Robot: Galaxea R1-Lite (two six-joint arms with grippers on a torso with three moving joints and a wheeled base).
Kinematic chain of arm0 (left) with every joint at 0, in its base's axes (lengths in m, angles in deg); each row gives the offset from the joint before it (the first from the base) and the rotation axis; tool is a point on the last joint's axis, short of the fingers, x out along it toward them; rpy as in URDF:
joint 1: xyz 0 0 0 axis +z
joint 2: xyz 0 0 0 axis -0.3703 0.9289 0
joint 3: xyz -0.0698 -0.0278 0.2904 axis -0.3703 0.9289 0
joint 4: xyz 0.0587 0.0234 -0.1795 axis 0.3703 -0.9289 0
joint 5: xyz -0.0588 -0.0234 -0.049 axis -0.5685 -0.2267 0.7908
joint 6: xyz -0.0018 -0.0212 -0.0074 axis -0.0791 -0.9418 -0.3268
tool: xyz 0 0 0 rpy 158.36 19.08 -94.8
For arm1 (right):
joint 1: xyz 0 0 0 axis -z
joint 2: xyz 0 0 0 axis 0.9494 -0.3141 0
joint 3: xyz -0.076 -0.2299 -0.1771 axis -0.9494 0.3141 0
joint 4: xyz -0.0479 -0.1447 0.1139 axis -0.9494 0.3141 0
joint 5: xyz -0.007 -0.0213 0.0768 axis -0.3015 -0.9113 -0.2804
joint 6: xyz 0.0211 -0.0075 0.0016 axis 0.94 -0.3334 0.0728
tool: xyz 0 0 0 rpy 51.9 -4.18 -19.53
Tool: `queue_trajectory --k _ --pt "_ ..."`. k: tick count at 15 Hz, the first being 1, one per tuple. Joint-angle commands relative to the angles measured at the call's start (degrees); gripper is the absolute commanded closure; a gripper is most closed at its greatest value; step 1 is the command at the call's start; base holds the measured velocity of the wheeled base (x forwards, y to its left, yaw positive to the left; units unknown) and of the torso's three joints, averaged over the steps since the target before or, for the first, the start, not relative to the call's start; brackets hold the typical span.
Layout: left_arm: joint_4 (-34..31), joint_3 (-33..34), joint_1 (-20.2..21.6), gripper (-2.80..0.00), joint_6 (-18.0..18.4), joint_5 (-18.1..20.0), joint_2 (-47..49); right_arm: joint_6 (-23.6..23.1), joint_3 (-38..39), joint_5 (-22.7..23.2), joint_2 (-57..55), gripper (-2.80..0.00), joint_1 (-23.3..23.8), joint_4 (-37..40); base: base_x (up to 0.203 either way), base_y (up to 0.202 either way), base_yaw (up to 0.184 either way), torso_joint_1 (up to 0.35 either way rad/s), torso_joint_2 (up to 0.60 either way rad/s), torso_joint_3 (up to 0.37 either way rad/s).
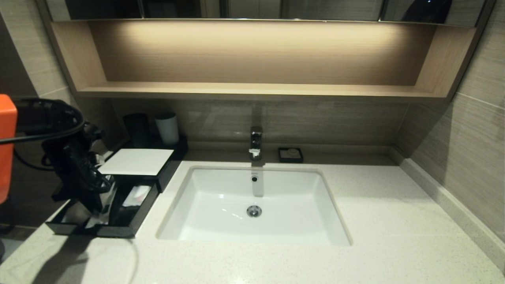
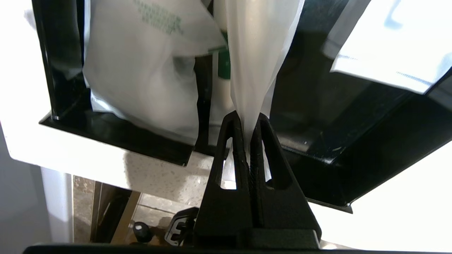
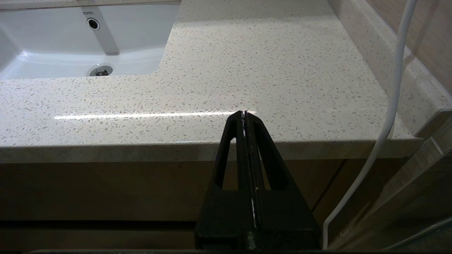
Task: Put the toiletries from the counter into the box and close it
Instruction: Place the bathroom toiletry into the drawer
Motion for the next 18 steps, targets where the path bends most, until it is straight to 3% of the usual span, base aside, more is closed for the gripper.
queue_trajectory --k 1,4,8,9,18 --pt "0.16 0.33 0.07 0.00 -0.17 0.20 -0.51 -0.02 0.00 -0.04 -0.09 0.00 0.00 0.07 0.000 0.000 0.000 0.000 0.00 0.000" --pt "-0.14 0.40 0.17 0.00 -0.03 2.48 -0.47 -0.02 0.00 0.02 -0.09 0.00 0.00 0.07 0.000 0.000 0.000 0.000 0.00 0.000" --pt "-0.33 1.26 0.17 0.00 -0.05 0.23 0.03 -0.01 0.00 0.05 -0.09 0.00 -0.04 0.07 0.000 0.000 0.000 0.000 0.00 0.000" --pt "-0.19 1.46 0.17 -2.80 -0.03 0.23 0.02 -0.02 0.00 0.02 -0.09 0.00 0.00 0.07 0.000 0.000 0.000 0.000 0.00 0.000" --pt "-1.30 1.91 0.13 -2.80 -0.08 0.51 -4.65 -0.02 0.00 -0.04 -0.09 0.00 0.00 0.16 0.000 0.000 0.000 0.000 0.00 0.000"
